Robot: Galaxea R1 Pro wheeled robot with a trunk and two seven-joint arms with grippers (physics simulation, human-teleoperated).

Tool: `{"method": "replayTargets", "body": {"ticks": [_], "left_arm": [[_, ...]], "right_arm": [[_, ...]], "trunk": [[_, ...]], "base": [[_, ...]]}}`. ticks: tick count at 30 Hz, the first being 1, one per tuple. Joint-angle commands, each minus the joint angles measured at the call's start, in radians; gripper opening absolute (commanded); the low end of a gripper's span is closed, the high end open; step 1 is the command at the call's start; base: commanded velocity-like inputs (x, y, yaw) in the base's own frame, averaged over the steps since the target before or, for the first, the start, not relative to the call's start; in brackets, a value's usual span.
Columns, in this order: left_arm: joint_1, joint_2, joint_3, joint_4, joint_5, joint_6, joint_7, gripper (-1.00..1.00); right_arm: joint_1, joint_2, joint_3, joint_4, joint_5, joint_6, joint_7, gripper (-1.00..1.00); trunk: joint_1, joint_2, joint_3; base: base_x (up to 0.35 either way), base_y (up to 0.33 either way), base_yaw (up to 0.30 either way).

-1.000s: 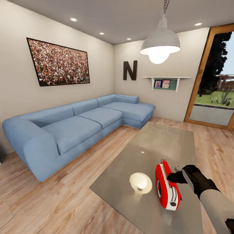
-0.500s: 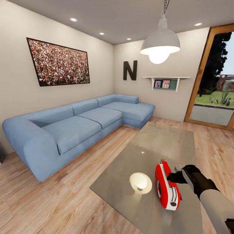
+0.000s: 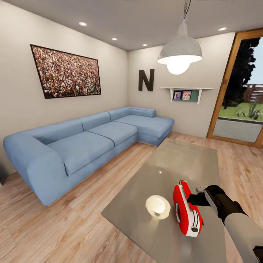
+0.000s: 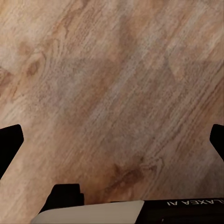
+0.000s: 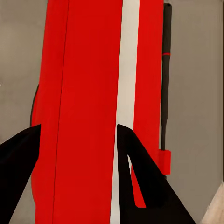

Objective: Turn on the radio receiver that's on the table in the living room.

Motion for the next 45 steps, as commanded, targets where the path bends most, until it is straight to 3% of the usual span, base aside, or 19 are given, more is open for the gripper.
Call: {"method": "replayTargets", "body": {"ticks": [1, 20, 39, 45], "left_arm": [[0.000, 0.000, 0.000, 0.000, 0.000, 0.000, 0.000, 1.00], [0.000, 0.000, 0.000, 0.000, 0.000, 0.003, 0.000, 1.00], [0.000, 0.000, 0.000, 0.002, 0.000, 0.006, 0.000, 1.00], [0.000, 0.000, 0.002, 0.001, 0.000, 0.002, 0.000, 1.00]], "right_arm": [[0.000, 0.000, 0.000, 0.000, -0.003, 0.000, 0.000, -1.00], [0.000, 0.000, 0.000, -0.001, 0.001, -0.004, 0.001, -1.00], [0.000, 0.000, -0.003, -0.001, -0.009, -0.063, 0.001, -1.00], [0.000, 0.001, -0.003, 0.000, -0.011, -0.068, 0.004, -1.00]], "trunk": [[-0.004, 0.007, 0.003], [-0.077, 0.140, 0.063], [-0.150, 0.273, 0.122], [-0.150, 0.273, 0.122]], "base": [[0.000, 0.000, 0.000], [0.000, 0.000, 0.000], [0.000, 0.000, 0.000], [0.000, 0.000, 0.000]]}}
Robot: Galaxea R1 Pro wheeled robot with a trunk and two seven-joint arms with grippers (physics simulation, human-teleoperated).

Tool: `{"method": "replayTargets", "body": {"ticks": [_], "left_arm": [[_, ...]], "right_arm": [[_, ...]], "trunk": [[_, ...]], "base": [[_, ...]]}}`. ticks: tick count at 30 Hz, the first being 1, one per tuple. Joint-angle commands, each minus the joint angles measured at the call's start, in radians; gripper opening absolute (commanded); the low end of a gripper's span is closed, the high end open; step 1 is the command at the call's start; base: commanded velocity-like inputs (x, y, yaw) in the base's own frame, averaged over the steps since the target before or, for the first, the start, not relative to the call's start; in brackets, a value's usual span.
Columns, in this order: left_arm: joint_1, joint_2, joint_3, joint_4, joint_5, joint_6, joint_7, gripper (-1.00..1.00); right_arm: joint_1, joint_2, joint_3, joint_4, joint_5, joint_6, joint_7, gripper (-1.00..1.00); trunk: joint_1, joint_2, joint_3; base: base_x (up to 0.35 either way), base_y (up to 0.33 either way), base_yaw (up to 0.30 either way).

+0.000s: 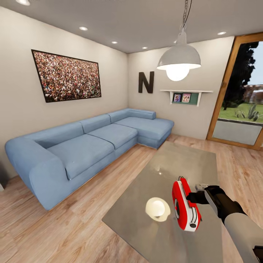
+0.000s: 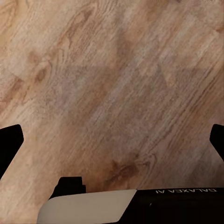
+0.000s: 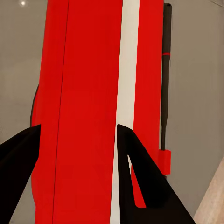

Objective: Turn on the radio receiver that's on the table in the living room.

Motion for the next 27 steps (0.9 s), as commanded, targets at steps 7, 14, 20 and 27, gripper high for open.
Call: {"method": "replayTargets", "body": {"ticks": [7, 14, 20, 27], "left_arm": [[0.000, 0.001, -0.004, -0.033, 0.002, 0.003, -0.002, -1.00], [0.000, 0.019, 0.001, -0.161, 0.005, 0.005, 0.002, -1.00], [0.000, 0.048, 0.058, -0.293, 0.013, 0.029, -0.004, -1.00], [0.000, 0.027, 0.040, -0.578, 0.012, 0.297, -0.085, -1.00]], "right_arm": [[0.000, 0.009, 0.002, -0.001, 0.008, 0.000, 0.154, -1.00], [0.000, 0.008, 0.002, 0.000, 0.028, -0.001, 0.278, -1.00], [0.000, 0.008, 0.003, 0.001, 0.035, -0.004, 0.365, -1.00], [0.003, 0.008, 0.029, 0.032, 0.125, -0.109, 0.564, -1.00]], "trunk": [[0.000, 0.000, 0.000], [0.000, 0.000, 0.000], [0.000, 0.000, 0.000], [0.000, 0.000, 0.000]], "base": [[0.000, 0.000, 0.000], [0.000, 0.000, 0.000], [0.000, 0.000, 0.000], [0.000, 0.000, 0.000]]}}
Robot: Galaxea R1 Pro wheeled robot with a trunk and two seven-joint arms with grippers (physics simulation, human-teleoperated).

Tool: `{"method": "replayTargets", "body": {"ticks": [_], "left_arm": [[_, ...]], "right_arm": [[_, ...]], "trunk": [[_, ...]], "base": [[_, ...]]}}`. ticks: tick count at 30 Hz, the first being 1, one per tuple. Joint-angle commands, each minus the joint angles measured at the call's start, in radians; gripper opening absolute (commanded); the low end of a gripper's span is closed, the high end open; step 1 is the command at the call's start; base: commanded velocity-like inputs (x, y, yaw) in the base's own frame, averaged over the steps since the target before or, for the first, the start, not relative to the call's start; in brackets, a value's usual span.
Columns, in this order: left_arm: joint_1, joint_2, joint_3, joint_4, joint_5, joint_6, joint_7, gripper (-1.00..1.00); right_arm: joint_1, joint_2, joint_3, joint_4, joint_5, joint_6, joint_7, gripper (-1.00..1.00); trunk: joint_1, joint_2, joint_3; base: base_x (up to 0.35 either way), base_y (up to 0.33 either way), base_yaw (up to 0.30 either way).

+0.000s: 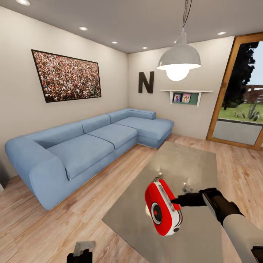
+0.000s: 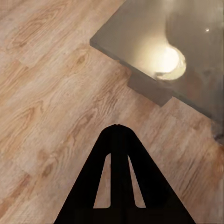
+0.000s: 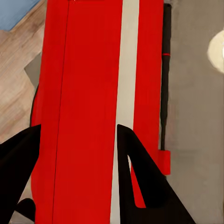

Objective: Turn on the radio receiver that's on the table in the living room.

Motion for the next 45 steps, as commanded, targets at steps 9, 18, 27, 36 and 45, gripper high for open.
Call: {"method": "replayTargets", "body": {"ticks": [9, 18, 27, 36, 45], "left_arm": [[-0.001, -0.042, -0.189, -0.188, -0.005, 0.097, -0.120, -1.00], [-0.025, -0.119, -0.311, -0.204, -0.117, 0.100, -0.187, -1.00], [-0.026, -0.119, -0.336, -0.200, -0.221, 0.101, -0.371, -1.00], [-0.047, -0.119, -0.338, -0.204, -0.224, 0.099, -0.398, -1.00], [-0.053, -0.119, -0.338, -0.211, -0.226, 0.096, -0.398, -1.00]], "right_arm": [[0.000, 0.001, 0.054, 0.017, 0.046, -0.045, 0.209, -1.00], [0.000, 0.002, 0.057, 0.054, 0.044, -0.091, 0.236, -1.00], [0.000, 0.016, 0.057, 0.072, 0.044, -0.102, 0.236, -1.00], [0.000, 0.037, 0.057, 0.094, 0.046, -0.102, 0.292, -1.00], [0.000, 0.056, 0.058, 0.118, 0.048, -0.102, 0.297, -1.00]], "trunk": [[0.000, 0.000, 0.000], [0.000, 0.000, 0.000], [0.000, 0.000, 0.000], [0.000, 0.000, 0.000], [0.000, 0.000, 0.000]], "base": [[0.000, 0.000, 0.000], [0.000, 0.000, 0.000], [0.000, 0.000, 0.000], [0.000, 0.000, 0.000], [0.000, 0.000, 0.000]]}}
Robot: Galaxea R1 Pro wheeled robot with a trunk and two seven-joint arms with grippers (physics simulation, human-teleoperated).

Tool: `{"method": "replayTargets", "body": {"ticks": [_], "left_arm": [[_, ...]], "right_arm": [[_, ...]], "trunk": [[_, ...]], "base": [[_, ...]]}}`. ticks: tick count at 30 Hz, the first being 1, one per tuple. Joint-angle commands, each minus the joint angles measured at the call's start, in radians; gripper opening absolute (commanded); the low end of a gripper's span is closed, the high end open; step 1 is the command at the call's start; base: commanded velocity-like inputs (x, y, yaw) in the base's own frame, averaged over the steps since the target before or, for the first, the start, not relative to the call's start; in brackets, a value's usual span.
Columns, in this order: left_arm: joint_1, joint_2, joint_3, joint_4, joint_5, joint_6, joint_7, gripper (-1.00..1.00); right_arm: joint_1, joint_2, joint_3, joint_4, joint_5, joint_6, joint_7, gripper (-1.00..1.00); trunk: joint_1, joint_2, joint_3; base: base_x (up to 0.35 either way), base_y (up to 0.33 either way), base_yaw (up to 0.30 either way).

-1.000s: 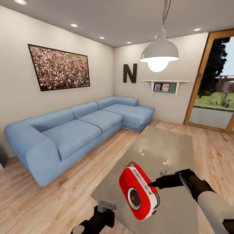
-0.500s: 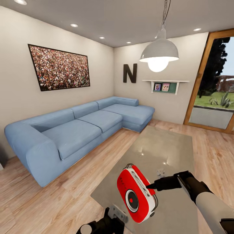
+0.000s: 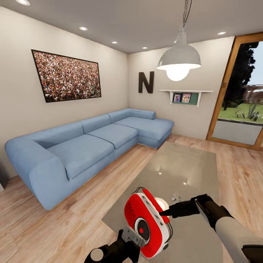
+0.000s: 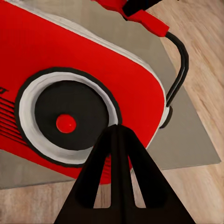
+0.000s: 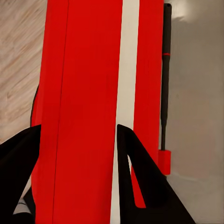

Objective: Turn on the radio receiver that's on the table in the living room.

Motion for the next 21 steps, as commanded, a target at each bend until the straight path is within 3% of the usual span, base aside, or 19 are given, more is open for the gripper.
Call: {"method": "replayTargets", "body": {"ticks": [1, 7, 10, 11, 13, 21], "left_arm": [[-0.002, 0.000, 0.001, 0.000, -0.001, 0.001, 0.000, -1.00], [-0.011, 0.000, 0.005, 0.012, -0.008, 0.000, 0.003, -1.00], [-0.011, 0.000, 0.013, 0.017, -0.044, -0.002, 0.005, -1.00], [-0.011, 0.000, 0.022, 0.036, -0.073, -0.004, 0.006, -1.00], [-0.011, 0.000, 0.028, 0.051, -0.087, -0.006, 0.007, -1.00], [-0.012, 0.000, 0.061, 0.062, -0.099, -0.010, 0.009, -1.00]], "right_arm": [[0.000, 0.001, -0.003, 0.001, -0.005, 0.001, 0.000, -1.00], [0.000, 0.004, -0.003, 0.003, -0.005, 0.001, 0.011, -1.00], [0.000, 0.003, -0.003, 0.003, -0.003, 0.001, 0.066, -1.00], [0.000, 0.003, -0.003, 0.003, -0.002, 0.001, 0.089, -1.00], [0.000, 0.003, -0.003, 0.003, -0.002, 0.001, 0.099, -1.00], [0.000, 0.003, -0.003, 0.003, -0.002, 0.001, 0.109, -1.00]], "trunk": [[0.000, 0.000, 0.000], [0.000, 0.000, 0.000], [0.000, 0.000, 0.000], [0.000, 0.000, 0.000], [0.000, 0.000, 0.000], [0.000, 0.000, 0.000]], "base": [[0.000, 0.000, 0.000], [0.000, 0.000, 0.000], [0.000, 0.000, 0.000], [0.000, 0.000, 0.000], [0.000, 0.000, 0.000], [0.000, 0.000, 0.000]]}}
